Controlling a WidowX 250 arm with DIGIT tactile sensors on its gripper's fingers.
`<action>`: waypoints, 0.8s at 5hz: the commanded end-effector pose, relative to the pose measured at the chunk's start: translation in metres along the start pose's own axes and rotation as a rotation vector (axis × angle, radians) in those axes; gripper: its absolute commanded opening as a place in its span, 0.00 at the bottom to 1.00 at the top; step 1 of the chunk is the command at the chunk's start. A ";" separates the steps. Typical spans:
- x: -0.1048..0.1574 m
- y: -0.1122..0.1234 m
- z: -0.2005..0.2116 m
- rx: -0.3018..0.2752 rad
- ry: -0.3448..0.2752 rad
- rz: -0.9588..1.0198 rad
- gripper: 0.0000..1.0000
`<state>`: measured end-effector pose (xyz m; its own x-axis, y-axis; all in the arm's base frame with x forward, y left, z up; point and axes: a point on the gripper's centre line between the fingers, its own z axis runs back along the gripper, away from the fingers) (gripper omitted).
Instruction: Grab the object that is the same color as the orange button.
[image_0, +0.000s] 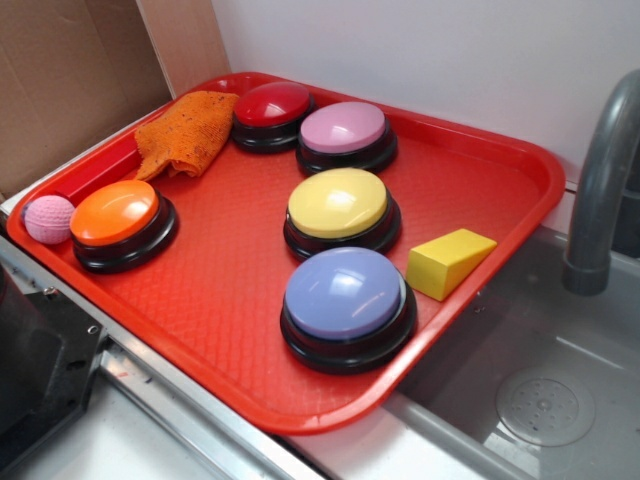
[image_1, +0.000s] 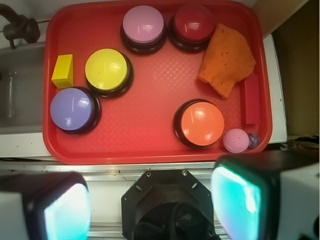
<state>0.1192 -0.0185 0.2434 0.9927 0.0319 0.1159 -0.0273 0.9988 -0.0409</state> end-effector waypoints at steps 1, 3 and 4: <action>0.000 0.000 0.000 0.000 0.000 0.000 1.00; 0.038 0.034 -0.044 0.120 -0.051 0.142 1.00; 0.051 0.058 -0.063 0.192 -0.093 0.167 1.00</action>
<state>0.1730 0.0335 0.1749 0.9647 0.1885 0.1841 -0.2113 0.9709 0.1131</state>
